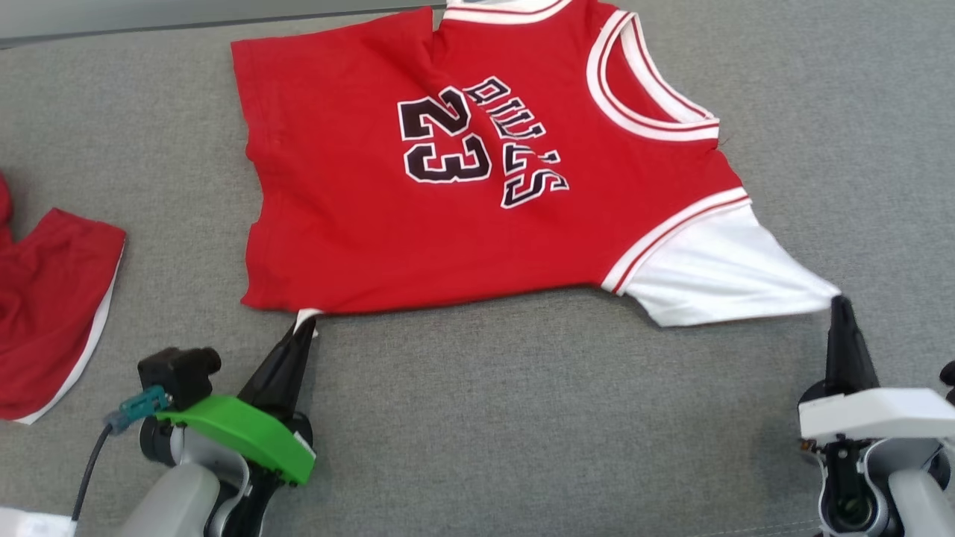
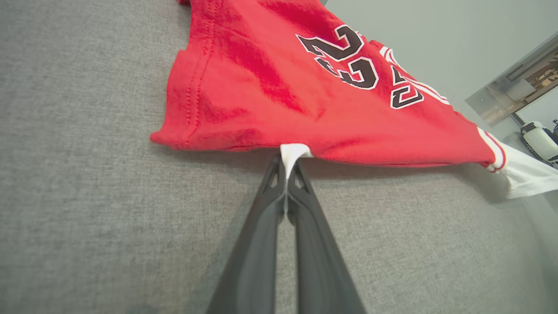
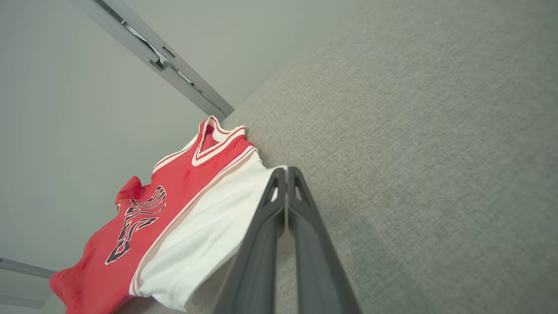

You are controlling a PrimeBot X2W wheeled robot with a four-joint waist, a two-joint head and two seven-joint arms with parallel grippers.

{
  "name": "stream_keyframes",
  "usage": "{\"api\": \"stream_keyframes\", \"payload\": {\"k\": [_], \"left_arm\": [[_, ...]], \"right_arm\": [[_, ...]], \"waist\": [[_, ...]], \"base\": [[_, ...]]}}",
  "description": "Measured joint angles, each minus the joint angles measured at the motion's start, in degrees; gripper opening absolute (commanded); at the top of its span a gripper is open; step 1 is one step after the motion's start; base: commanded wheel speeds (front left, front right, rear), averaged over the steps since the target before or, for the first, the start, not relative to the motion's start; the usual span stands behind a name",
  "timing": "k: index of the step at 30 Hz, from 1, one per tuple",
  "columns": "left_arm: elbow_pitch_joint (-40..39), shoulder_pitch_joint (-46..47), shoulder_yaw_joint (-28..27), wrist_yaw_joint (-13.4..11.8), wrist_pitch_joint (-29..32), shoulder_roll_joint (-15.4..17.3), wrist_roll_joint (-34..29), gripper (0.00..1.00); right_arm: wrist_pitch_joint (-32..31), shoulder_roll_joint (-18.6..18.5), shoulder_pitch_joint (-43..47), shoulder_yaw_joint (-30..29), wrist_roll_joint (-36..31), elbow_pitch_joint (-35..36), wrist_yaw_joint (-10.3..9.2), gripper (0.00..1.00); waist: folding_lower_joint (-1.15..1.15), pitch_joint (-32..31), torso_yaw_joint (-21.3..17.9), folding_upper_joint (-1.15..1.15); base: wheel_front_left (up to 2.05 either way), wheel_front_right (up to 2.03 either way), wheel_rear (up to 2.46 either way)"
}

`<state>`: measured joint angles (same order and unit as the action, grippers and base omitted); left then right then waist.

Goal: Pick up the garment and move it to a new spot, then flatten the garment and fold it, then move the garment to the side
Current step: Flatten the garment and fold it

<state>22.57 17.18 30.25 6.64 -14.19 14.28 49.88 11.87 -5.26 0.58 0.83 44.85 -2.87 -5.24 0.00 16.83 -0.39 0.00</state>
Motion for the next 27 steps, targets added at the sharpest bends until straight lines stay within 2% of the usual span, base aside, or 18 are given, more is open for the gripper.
{"api": "stream_keyframes", "payload": {"k": [6,13,18,19,20,21,22,27], "left_arm": [[-2.2,-6.3,1.3,0.0,0.0,2.6,-1.9,0.0],[-5.6,-9.8,4.4,-0.3,0.1,0.5,-1.8,0.0],[-3.7,-12.6,3.5,-3.7,0.6,-0.2,-1.4,0.02],[-3.2,-12.7,3.2,-4.2,0.6,-0.1,-1.3,0.25],[-2.8,-12.8,2.9,-4.5,0.6,-0.2,-1.1,0.4],[-2.6,-12.8,2.7,-4.7,0.6,-0.2,-0.9,0.66],[-2.6,-13.0,2.3,-4.7,0.6,-0.5,-0.1,1.0],[-4.1,-15.7,-3.3,-4.4,1.9,-4.6,11.5,1.0]], "right_arm": [[0.1,1.6,4.6,1.7,-0.7,-1.4,-0.01,0.0],[0.7,1.5,4.8,3.3,-2.9,-1.1,0.0,0.0],[0.8,1.2,4.8,4.1,-4.9,-0.7,-0.01,0.0],[0.8,1.1,4.8,4.4,-5.5,-0.7,-0.01,0.0],[0.8,1.1,4.8,4.6,-5.8,-0.7,-0.01,0.0],[0.8,1.1,4.8,4.9,-6.1,-0.7,-0.03,0.0],[0.8,1.2,4.8,5.1,-6.1,-0.7,-0.12,0.0],[0.8,1.0,4.8,5.2,-6.5,-0.4,-0.42,0.0]], "waist": [[0.0,-1.6,-2.2,0.0],[0.0,-3.0,-2.0,0.0],[0.0,-3.6,-0.1,0.0],[0.0,-3.7,0.2,0.0],[0.0,-3.9,0.4,0.0],[0.0,-4.0,0.7,0.0],[0.0,-4.2,0.8,0.0],[0.0,-4.8,1.1,0.0]], "base": [[0.0,0.0,0.0],[0.0,0.0,0.0],[0.0,0.0,0.0],[0.0,0.0,0.0],[0.0,0.0,0.0],[0.0,0.0,0.0],[0.0,0.0,0.0],[0.0,0.0,0.0]]}}
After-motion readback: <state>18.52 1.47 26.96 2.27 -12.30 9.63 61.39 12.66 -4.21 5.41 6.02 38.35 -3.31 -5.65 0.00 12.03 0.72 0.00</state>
